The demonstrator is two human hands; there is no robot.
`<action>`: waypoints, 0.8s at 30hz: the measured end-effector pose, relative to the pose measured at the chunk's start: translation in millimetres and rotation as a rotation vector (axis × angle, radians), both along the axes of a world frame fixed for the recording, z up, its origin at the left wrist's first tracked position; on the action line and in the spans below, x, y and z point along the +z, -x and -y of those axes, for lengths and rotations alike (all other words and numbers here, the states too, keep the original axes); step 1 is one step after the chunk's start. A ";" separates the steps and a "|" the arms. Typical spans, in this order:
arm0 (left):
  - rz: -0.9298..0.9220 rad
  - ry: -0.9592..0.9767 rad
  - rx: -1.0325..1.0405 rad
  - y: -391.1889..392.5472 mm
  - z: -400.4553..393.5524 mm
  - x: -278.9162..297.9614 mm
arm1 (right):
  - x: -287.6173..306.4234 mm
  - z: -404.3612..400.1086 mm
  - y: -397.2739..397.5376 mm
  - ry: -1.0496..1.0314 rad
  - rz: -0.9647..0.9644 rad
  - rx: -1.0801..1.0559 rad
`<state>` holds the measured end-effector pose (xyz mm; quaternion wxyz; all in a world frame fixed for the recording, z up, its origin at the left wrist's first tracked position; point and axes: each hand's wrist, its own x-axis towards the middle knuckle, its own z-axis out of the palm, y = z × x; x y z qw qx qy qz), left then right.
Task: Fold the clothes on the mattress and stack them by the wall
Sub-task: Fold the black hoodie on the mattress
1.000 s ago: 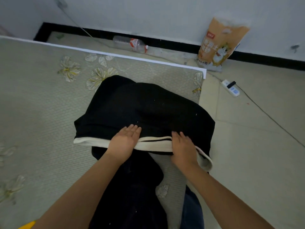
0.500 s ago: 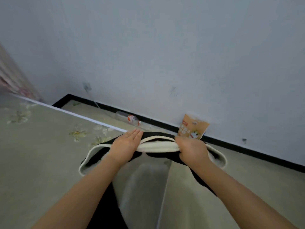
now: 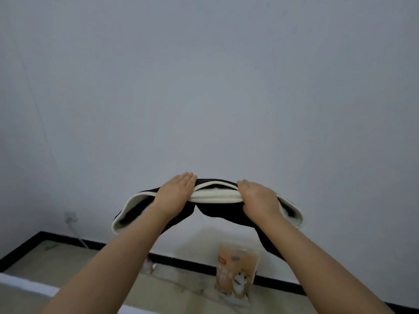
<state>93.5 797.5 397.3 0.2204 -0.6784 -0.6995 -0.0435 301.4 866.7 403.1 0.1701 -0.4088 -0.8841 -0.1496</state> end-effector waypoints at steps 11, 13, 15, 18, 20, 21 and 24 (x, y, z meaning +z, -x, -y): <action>-0.020 0.014 0.188 39.0 -210.4 18.2 | 28.2 -237.8 57.0 -0.151 -0.051 0.199; -0.020 0.018 0.238 70.4 -232.0 16.4 | 30.6 -264.5 92.8 -0.191 -0.038 0.237; -0.028 0.032 0.294 104.7 -250.6 15.2 | 30.8 -290.5 134.1 -0.176 -0.024 0.284; -0.044 0.050 0.380 165.2 -274.6 18.3 | 31.8 -326.6 205.2 -0.243 -0.035 0.374; -0.048 0.048 0.450 207.4 -287.6 24.0 | 35.4 -348.2 255.6 -0.291 -0.038 0.437; -0.049 0.051 0.490 226.9 -292.2 27.7 | 36.8 -358.5 280.9 -0.322 -0.051 0.475; -0.052 0.048 0.613 283.7 -298.4 43.2 | 50.1 -377.0 349.9 -0.364 -0.091 0.554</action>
